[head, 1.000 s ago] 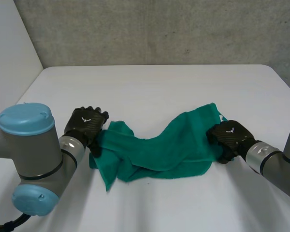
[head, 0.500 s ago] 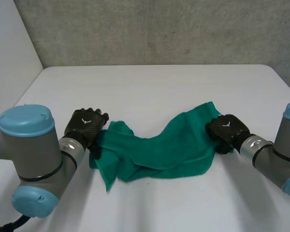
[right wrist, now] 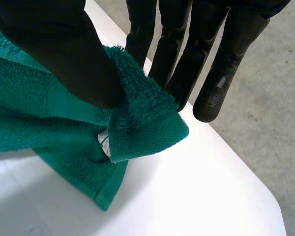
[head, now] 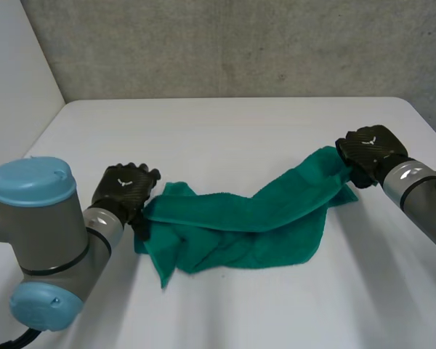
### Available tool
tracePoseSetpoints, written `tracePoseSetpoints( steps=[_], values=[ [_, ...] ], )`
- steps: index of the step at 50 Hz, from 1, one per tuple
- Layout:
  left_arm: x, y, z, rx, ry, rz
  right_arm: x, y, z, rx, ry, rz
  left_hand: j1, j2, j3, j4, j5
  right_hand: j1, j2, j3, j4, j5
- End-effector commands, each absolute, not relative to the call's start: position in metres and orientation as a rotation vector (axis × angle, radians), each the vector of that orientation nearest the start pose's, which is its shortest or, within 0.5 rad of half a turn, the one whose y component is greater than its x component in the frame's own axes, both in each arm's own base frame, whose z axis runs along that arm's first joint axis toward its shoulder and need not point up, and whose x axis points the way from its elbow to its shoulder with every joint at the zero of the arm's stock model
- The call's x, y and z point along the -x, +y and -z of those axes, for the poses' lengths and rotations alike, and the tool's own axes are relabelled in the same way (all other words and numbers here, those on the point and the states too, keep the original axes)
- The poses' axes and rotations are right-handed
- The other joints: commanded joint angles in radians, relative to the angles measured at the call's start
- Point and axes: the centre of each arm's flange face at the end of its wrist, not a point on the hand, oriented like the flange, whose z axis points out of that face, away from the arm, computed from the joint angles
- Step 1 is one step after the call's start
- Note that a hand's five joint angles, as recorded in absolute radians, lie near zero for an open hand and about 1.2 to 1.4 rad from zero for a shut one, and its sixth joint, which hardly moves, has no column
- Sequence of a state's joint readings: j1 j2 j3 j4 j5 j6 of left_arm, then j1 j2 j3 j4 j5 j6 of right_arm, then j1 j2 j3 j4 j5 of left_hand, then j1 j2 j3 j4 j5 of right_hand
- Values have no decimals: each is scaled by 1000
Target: Fold the towel.
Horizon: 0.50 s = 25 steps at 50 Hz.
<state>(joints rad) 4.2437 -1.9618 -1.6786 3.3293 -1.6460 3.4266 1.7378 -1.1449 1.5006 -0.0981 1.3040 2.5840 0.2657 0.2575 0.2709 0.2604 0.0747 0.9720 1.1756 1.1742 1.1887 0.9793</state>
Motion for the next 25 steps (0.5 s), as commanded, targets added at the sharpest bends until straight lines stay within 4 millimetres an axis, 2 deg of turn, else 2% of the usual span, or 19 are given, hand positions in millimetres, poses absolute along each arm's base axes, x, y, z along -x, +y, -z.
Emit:
tracePoseSetpoints(
  steps=[1,6,11,14,19,25],
  values=[
    [254,-258,-186,-590,2554,1996,-192,-343,-191,1085,2332,1914,3,12,-2,9,20,424,221,222,208,242],
    [248,-262,-187,-395,2685,1992,-185,-347,-192,1060,2352,1922,112,120,107,117,128,424,221,222,208,242],
    [245,-269,-173,-237,2830,1878,-180,-350,-194,1044,2362,1935,197,206,192,203,214,424,221,222,208,242],
    [245,-271,-164,-190,2896,1816,-180,-349,-194,1043,2361,1931,197,206,192,203,214,424,221,222,208,242],
    [252,-270,-153,-136,3124,1704,-180,-347,-192,1052,2371,1911,194,203,189,200,211,424,221,222,208,242],
    [260,-270,-146,-96,3263,1641,-181,-346,-191,1057,2374,1898,194,203,189,200,211,424,221,222,208,242]
  ],
)
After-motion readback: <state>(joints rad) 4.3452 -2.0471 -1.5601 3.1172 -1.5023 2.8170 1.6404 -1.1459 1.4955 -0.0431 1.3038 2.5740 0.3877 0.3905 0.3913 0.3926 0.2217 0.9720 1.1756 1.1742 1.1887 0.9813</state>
